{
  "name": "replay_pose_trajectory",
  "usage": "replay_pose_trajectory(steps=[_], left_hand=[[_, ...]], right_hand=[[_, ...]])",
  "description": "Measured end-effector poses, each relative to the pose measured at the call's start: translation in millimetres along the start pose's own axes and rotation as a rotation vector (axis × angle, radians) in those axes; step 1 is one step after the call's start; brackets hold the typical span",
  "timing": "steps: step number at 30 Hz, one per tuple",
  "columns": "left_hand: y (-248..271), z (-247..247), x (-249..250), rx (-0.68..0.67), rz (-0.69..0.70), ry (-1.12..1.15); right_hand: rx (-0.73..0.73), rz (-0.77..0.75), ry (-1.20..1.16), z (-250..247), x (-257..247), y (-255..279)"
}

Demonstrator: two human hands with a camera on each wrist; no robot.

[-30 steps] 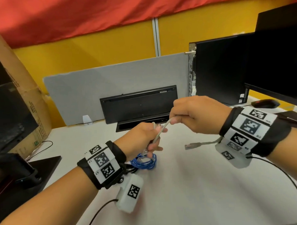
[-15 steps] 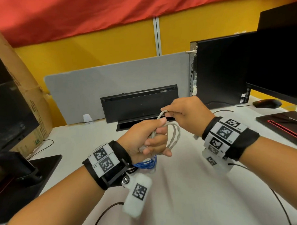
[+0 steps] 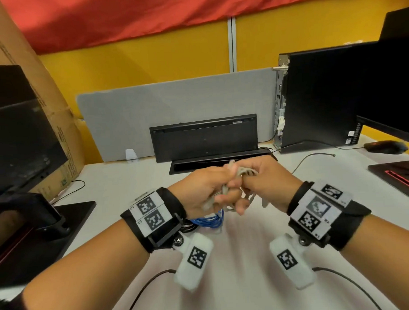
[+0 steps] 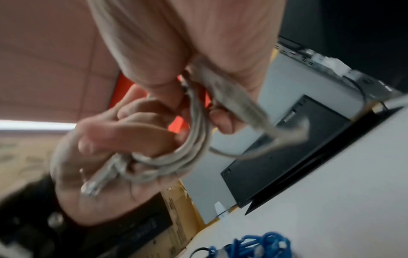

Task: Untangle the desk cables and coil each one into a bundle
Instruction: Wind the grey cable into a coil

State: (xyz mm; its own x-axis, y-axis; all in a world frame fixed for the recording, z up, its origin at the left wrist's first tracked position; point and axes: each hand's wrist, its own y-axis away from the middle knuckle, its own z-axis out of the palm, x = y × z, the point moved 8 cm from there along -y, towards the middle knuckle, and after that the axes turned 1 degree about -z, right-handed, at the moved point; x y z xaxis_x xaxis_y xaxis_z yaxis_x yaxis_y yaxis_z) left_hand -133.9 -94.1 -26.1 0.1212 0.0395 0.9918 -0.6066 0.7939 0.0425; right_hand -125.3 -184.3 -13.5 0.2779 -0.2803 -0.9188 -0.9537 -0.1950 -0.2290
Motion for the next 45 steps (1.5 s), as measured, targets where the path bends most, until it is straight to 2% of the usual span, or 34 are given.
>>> replay_pose_trajectory(steps=[2, 4, 7, 12, 18, 21, 24, 27, 29, 31, 33, 37, 42, 45], left_hand=[[-0.7, -6.1, 3.3, 0.088, -0.020, -0.230], [1.0, -17.2, 9.5, 0.198, -0.009, -0.328], [2.3, -23.8, 13.4, 0.272, 0.024, -0.271], [-1.4, -20.2, 11.5, 0.367, 0.071, -0.096], [-5.8, -22.9, -4.7, 0.437, -0.007, -0.014], [-5.3, -31.3, -16.4, 0.470, -0.086, 0.048], [-3.9, -37.6, -21.2, 0.471, -0.130, 0.081], [-3.2, -38.7, -24.7, 0.460, -0.180, 0.084], [-2.8, -37.2, -26.7, 0.432, -0.228, 0.088], [-2.3, -34.5, -27.4, 0.397, -0.269, 0.089], [-4.4, -30.7, -25.0, 0.376, -0.263, 0.082], [-11.1, -28.6, -12.1, 0.424, -0.154, 0.027], [-13.5, -28.1, 2.8, 0.485, -0.024, -0.226], [-14.7, -27.1, 8.2, 0.524, -0.003, -0.432]], right_hand=[[0.091, -0.031, 0.199, -5.9, -1.5, -1.2], [0.181, -0.081, 0.364, -12.7, -6.3, -1.3], [0.240, -0.110, 0.405, -14.3, -7.5, -1.9], [0.194, -0.165, 0.311, -4.9, -10.7, 1.5], [0.213, -0.325, 0.517, -8.9, -22.8, 11.9], [0.205, -0.573, 0.761, 4.0, -39.1, 25.2], [0.199, -0.697, 0.814, 9.7, -44.4, 34.7], [0.179, -1.050, 1.096, 26.0, -40.3, 47.8], [0.153, -1.149, 1.159, 27.6, -35.4, 49.3], [0.138, -1.176, 1.167, 27.7, -33.5, 48.0], [0.185, -1.099, 1.129, 21.5, -35.0, 40.7], [0.453, -0.791, 0.815, -9.4, -42.4, 24.1], [0.505, -0.345, 0.255, -27.8, -19.5, 5.0], [0.473, -0.022, -0.127, -30.4, -1.1, -3.8]])
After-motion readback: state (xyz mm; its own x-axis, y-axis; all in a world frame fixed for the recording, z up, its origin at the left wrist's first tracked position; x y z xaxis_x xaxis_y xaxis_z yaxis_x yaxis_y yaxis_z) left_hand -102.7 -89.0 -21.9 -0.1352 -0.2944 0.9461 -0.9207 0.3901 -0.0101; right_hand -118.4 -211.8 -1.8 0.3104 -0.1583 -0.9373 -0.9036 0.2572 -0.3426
